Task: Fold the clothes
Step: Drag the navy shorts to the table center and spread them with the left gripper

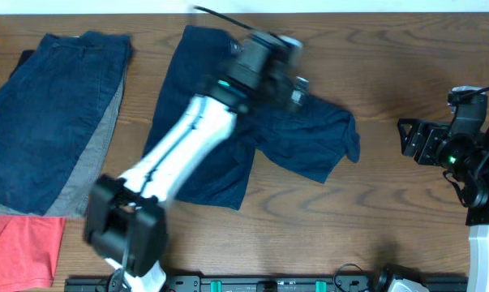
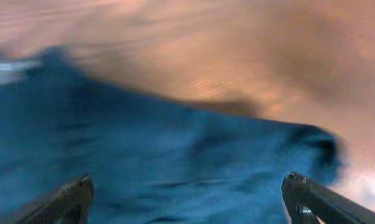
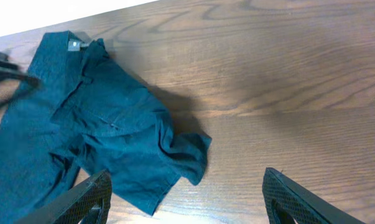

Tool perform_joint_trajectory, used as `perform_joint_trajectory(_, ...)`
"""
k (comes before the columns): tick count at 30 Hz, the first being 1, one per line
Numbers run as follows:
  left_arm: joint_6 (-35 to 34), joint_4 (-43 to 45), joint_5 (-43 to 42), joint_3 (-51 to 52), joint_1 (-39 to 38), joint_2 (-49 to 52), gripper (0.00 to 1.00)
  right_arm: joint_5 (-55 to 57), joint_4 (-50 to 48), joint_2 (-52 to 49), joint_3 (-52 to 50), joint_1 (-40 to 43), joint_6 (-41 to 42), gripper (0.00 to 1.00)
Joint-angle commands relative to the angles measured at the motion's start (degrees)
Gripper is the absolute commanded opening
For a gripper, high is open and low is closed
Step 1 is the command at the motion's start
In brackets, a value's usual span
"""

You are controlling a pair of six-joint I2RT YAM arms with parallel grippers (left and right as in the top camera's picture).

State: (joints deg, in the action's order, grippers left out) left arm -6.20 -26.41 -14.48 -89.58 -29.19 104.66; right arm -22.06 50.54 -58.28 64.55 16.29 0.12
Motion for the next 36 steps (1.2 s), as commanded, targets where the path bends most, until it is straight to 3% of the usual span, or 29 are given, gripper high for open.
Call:
perform_joint_trajectory(1, 1.5, -3.6, 3.2, -0.1, 4.7, 2.1, 0.98, -0.8, 0.7, -1.2, 1.0, -1.2, -1.6, 0.75)
perform_joint_trajectory(7, 1.6, -6.7, 3.1, -0.1, 9.9, 7.0, 0.98, -0.8, 1.3, -4.0, 1.0, -1.7, -1.6, 0.75)
perform_joint_trajectory(21, 3.6, -9.6, 6.0, 0.0, 9.8, 15.6, 0.98, -0.8, 1.6, -7.6, 1.0, -1.7, -2.4, 0.75)
perform_joint_trajectory(25, 3.5, -8.9, 6.0, 0.1, 9.6, 16.1, 0.86, -0.8, 1.5, -7.6, 1.0, -1.7, -2.4, 0.75)
perform_joint_trajectory(28, 3.3, -8.0, 5.9, 0.1, 9.5, 16.1, 0.70, -0.7, 1.6, -7.6, 1.0, -1.7, -2.4, 0.74)
perform_joint_trajectory(36, 1.4, -8.0, 5.7, 0.2, 7.6, 17.9, 0.58, -0.7, 1.3, -7.6, 1.0, -1.7, -2.4, 0.74)
